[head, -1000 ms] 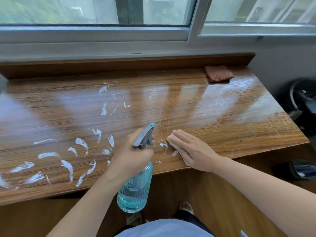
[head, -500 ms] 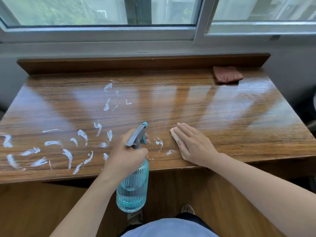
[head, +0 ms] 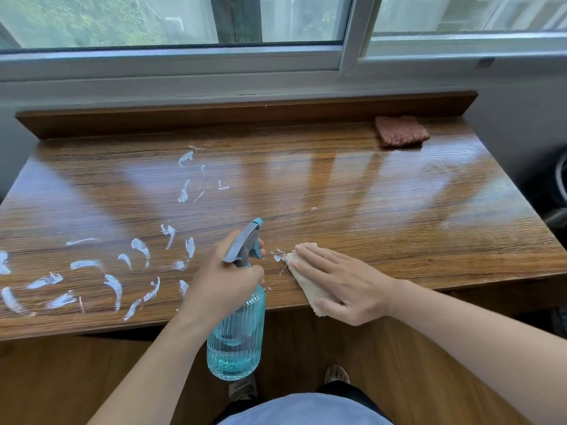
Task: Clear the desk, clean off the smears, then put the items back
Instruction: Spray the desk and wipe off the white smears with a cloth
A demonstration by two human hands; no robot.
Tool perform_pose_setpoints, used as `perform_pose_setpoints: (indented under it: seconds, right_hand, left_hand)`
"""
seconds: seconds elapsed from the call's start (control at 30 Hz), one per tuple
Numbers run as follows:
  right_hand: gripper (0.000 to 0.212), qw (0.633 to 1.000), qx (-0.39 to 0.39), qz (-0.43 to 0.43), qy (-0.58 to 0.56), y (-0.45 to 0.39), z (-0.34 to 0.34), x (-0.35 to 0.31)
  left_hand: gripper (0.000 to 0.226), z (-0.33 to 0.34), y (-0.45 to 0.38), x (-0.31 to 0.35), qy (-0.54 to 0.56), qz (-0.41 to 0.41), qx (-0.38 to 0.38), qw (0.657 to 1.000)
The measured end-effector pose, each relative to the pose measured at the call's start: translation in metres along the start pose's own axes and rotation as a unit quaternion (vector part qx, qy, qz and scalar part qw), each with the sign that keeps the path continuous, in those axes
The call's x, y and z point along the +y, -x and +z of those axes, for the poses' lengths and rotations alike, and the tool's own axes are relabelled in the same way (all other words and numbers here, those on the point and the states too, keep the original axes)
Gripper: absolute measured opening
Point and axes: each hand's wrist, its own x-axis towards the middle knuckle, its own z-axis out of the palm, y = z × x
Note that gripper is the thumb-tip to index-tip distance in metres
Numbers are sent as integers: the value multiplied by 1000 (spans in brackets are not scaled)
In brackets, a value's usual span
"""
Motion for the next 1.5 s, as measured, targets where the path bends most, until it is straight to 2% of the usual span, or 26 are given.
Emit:
perform_pose_setpoints:
  seconds: [0.07, 0.13, 0.2, 0.27, 0.37, 0.4, 0.47, 0.53, 0.6, 0.67, 0.77, 0.83, 0.9, 1.0, 1.2, 1.37, 1.5]
  right_hand:
    - [70, 1000, -2, -23, 18, -5, -3, 10]
    - [70, 999, 12, 12, 28, -17, -3, 16]
    - [74, 993, 30, 117, -3, -37, -6, 25]
    - [78, 969, 67, 232, -56, -59, -9, 34]
    - [75, 932, 157, 309, -107, -79, -12, 27]
    - [72, 928, 180, 308, -111, -79, -11, 18]
    - [71, 942, 197, 248, -115, -66, -9, -1]
    - [77, 971, 148, 152, -107, -46, -1, -11]
    - [82, 985, 88, 110, -95, -32, 5, -5]
    - [83, 982, 74, 148, -95, -34, 3, 12]
    - [74, 944, 136, 266, -142, -58, -15, 32]
    - [65, 928, 176, 300, -136, -76, -19, 31]
    - [68, 942, 156, 262, -141, -81, -17, 16]
    - [73, 972, 99, 154, -150, -64, -5, 5]
    - [66, 954, 86, 195, -211, 1, -6, 60]
    - [69, 971, 49, 127, -195, 75, 7, 56]
    - [75, 989, 45, 75, -116, 98, 30, 33]
  left_hand:
    - [32, -2, 0, 0, 4, -2, -3, 1000]
    - [33, -4, -2, 1, 0, -3, 1, 1000]
    - [34, -6, -3, 1, -1, -1, 3, 1000]
    - [34, -6, -5, 1, 1, 2, 4, 1000]
    - [31, -8, -5, 2, -3, 3, 7, 1000]
    - [31, -8, -5, 2, -5, 4, 7, 1000]
    - [33, -8, -5, 2, -4, 12, 7, 1000]
    - [33, -6, -4, 3, -1, 20, 8, 1000]
    - [32, -6, -4, 1, -5, 21, 9, 1000]
    - [34, -6, -4, -1, -9, 11, 8, 1000]
    - [34, -5, -3, -3, -16, 2, 6, 1000]
    - [33, -3, -1, -2, -23, 3, 6, 1000]
    - [30, 1, 0, -1, -34, 5, 2, 999]
    - [30, 9, 2, -1, -44, 9, -11, 999]
    - [32, 28, 12, -4, -56, -8, -32, 998]
    - [34, 42, 23, -5, -48, -13, -35, 998]
    - [34, 50, 27, -6, -45, -21, -27, 998]
